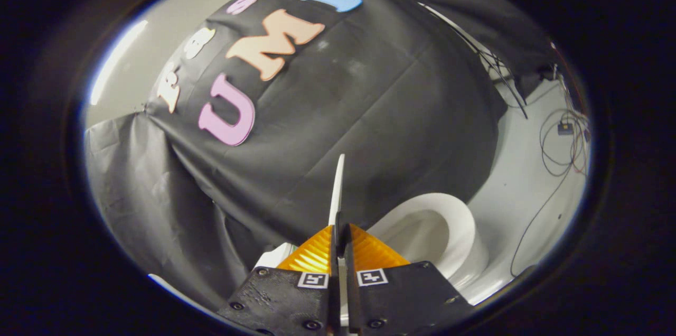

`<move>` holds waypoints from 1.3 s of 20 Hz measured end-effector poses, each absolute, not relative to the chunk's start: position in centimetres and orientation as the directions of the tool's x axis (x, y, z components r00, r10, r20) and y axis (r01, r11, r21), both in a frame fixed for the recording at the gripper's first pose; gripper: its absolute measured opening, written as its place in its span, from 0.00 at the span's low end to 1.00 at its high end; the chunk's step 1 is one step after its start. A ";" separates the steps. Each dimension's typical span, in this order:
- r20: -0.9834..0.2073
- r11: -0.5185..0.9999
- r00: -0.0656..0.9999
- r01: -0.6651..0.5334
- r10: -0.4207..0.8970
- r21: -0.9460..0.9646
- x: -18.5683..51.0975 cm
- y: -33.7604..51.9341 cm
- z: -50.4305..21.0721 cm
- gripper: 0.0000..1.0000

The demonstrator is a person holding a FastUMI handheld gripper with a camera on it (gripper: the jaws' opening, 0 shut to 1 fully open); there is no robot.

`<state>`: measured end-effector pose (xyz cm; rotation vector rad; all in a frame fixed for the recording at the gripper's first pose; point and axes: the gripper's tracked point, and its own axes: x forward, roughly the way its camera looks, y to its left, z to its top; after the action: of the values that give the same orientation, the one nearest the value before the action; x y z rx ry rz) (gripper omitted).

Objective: Open the toilet lid.

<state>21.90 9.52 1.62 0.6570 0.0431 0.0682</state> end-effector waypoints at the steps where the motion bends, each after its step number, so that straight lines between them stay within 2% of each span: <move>1: -0.020 0.808 0.997 -0.053 0.080 0.587 21.8 10.4 2.4 0.06; 4: -0.034 0.862 0.996 -0.054 0.082 0.504 21.9 12.9 4.1 0.07; 8: -0.080 0.929 0.997 0.037 -0.008 0.368 21.8 14.9 5.5 0.07; 15: -0.065 0.970 0.996 0.074 -0.061 0.231 21.7 19.7 7.9 0.07; 26: -0.009 0.992 0.992 -0.129 0.129 0.009 22.6 29.3 10.4 0.08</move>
<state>22.59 29.26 10.40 0.0081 0.0097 0.1298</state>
